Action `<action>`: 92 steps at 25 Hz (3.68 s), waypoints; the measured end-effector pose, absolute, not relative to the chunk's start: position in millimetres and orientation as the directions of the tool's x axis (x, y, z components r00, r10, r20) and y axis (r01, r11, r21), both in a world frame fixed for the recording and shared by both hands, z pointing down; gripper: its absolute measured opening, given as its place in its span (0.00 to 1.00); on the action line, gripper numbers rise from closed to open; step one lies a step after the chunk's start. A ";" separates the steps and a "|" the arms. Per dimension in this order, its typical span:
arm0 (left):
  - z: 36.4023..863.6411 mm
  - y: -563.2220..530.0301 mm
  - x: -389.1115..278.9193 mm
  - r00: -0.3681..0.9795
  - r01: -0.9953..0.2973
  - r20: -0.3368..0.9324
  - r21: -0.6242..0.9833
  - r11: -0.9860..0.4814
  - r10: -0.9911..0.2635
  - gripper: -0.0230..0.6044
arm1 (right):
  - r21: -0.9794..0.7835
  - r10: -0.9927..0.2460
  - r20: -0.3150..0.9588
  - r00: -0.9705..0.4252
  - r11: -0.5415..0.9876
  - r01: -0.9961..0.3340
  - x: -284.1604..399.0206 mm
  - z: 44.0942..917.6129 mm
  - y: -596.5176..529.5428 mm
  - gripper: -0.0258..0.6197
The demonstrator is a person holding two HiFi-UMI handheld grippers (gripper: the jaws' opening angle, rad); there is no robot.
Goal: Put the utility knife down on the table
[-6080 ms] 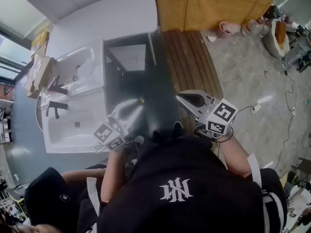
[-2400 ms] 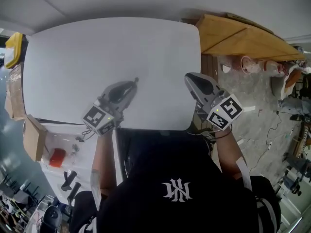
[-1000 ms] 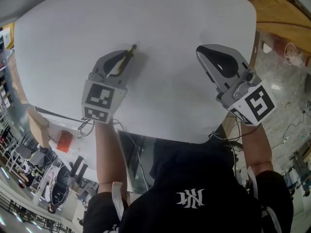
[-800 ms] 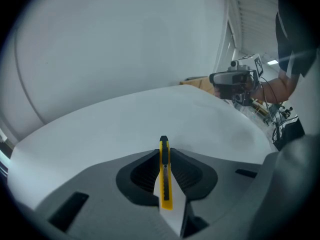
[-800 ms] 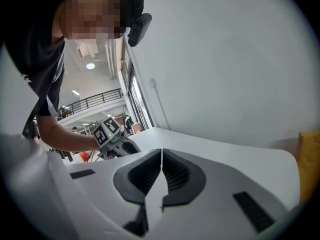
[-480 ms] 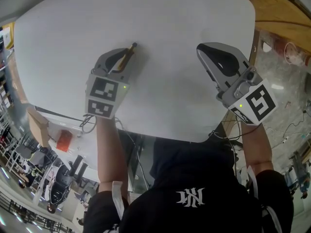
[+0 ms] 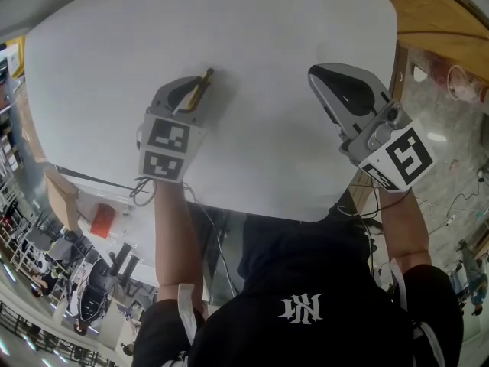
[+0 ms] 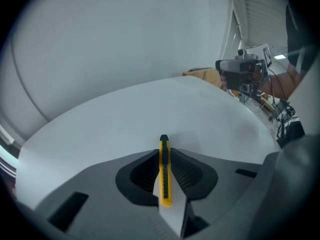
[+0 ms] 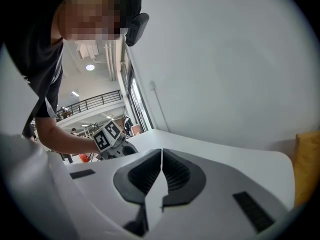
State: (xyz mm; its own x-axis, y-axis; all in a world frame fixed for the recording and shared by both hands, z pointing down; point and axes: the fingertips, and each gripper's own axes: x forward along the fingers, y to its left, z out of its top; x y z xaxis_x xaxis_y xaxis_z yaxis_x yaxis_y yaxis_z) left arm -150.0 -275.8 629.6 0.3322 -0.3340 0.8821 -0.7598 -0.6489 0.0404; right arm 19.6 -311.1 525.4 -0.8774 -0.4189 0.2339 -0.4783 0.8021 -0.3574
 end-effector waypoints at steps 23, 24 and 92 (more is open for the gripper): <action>533.2 -280.1 -145.2 0.417 -0.787 0.717 -0.023 -0.617 -0.558 0.05 | -0.417 -0.432 0.142 -0.890 0.790 -0.450 20.9 454.4 -305.9 0.05; 523.0 -276.2 -141.8 0.432 -0.784 0.691 -0.030 -0.620 -0.579 0.05 | -0.423 -0.437 0.132 -0.890 0.787 -0.449 23.1 447.1 -304.3 0.05; 261.9 283.8 -55.3 0.839 -0.544 0.076 0.144 -0.827 -0.539 0.05 | -0.189 -0.535 0.125 -0.836 0.814 -0.549 74.3 260.6 258.3 0.04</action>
State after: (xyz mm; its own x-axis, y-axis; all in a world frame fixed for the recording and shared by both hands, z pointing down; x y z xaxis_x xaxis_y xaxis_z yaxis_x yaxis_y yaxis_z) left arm -55.3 283.8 261.9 0.8390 -0.5388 0.0757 -0.5439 -0.8267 0.1439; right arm 74.3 258.3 260.6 -0.8358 -0.5345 0.1252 -0.5490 0.8143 -0.1887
